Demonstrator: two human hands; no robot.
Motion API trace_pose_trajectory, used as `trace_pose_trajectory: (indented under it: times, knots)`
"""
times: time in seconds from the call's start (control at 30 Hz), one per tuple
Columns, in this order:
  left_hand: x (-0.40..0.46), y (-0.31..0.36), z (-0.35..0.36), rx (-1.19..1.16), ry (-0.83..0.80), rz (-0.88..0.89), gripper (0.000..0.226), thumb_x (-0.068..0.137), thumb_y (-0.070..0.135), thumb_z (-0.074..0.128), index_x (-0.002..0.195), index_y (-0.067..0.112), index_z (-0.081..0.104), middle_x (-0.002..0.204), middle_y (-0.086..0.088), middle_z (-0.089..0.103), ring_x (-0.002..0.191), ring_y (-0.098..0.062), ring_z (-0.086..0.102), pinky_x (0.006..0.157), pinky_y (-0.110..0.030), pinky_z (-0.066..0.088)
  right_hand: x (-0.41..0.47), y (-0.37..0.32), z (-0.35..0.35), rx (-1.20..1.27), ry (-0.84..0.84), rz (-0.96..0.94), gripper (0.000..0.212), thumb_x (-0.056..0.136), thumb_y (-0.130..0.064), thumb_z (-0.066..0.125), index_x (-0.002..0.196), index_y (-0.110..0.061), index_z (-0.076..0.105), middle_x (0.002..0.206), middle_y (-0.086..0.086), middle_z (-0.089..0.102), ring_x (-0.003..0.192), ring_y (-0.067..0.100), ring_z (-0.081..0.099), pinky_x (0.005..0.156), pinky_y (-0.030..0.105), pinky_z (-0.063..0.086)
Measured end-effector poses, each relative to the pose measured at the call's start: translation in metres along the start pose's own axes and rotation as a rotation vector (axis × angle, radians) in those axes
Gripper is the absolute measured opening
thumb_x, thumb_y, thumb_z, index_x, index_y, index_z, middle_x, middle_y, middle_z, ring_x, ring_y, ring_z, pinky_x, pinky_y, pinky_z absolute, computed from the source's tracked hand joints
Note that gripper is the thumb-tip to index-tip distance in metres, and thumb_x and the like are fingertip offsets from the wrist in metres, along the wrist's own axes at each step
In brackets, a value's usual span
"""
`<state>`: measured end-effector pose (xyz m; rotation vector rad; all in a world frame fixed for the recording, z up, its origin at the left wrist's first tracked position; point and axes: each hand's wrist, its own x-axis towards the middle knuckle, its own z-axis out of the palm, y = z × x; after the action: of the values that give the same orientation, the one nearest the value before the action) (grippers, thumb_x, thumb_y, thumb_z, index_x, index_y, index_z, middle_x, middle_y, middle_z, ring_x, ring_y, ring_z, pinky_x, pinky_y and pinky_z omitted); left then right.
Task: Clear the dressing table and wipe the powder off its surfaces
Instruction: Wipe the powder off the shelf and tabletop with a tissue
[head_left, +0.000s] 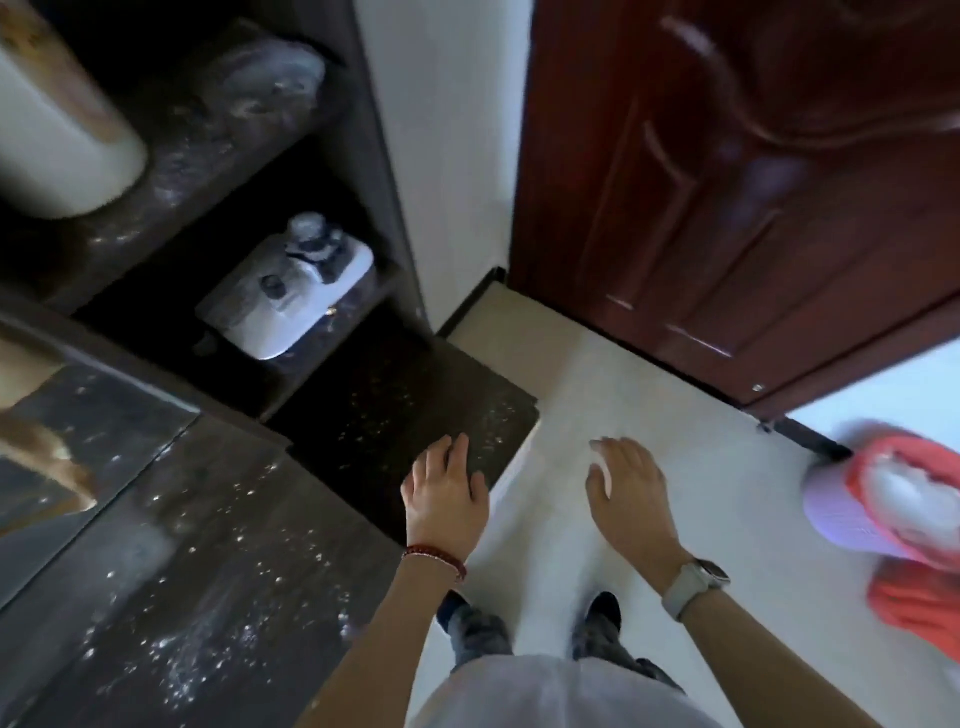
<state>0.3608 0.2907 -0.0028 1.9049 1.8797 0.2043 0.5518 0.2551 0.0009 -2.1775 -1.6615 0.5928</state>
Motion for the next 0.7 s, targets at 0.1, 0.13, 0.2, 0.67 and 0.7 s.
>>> trace_pose_trajectory:
  times: [0.1,0.13,0.2,0.67,0.7]
  knots:
    - [0.0,0.061,0.028,0.122,-0.11,0.17,0.047,0.092,0.032,0.04,0.136,0.018,0.035,0.145,-0.005,0.033,0.131,-0.024,0.03,0.106,-0.041,0.028,-0.02,0.062,-0.032,0.003,0.064,0.126,0.032,0.09,-0.015,0.048,0.121,-0.009,0.054,0.125,0.01,0.058,0.127,0.029,0.042,0.106,0.044,0.032]
    - [-0.002,0.085,0.039,0.145,-0.143,0.227,0.046,0.092,0.032,0.04,0.136,0.018,0.035,0.145,-0.005,0.033,0.13,-0.024,0.031,0.105,-0.041,0.028,-0.028,0.085,-0.044,0.007,0.083,0.174,0.032,0.091,-0.016,0.047,0.122,-0.01,0.054,0.125,0.009,0.058,0.127,0.028,0.042,0.106,0.043,0.031]
    - [-0.009,0.139,0.067,0.162,-0.2,0.331,0.045,0.092,0.03,0.039,0.135,0.018,0.036,0.144,-0.005,0.034,0.128,-0.024,0.034,0.104,-0.039,0.029,-0.048,0.136,-0.069,0.036,0.134,0.267,0.031,0.09,-0.016,0.048,0.12,-0.011,0.056,0.123,0.009,0.06,0.124,0.028,0.045,0.104,0.042,0.033]
    - [-0.13,0.517,0.267,0.361,-0.476,1.084,0.042,0.091,0.032,0.039,0.132,0.021,0.04,0.133,-0.001,0.048,0.12,-0.02,0.042,0.094,-0.034,0.034,-0.211,0.441,-0.22,0.2,0.462,0.968,0.031,0.09,-0.014,0.048,0.12,-0.008,0.055,0.122,0.012,0.058,0.114,0.032,0.05,0.095,0.04,0.04]
    - [-0.133,0.536,0.279,0.375,-0.481,1.115,0.042,0.091,0.032,0.039,0.131,0.021,0.041,0.133,-0.001,0.048,0.12,-0.02,0.042,0.093,-0.033,0.034,-0.217,0.456,-0.225,0.207,0.486,1.006,0.031,0.09,-0.013,0.048,0.121,-0.008,0.054,0.122,0.012,0.058,0.115,0.031,0.05,0.096,0.04,0.039]
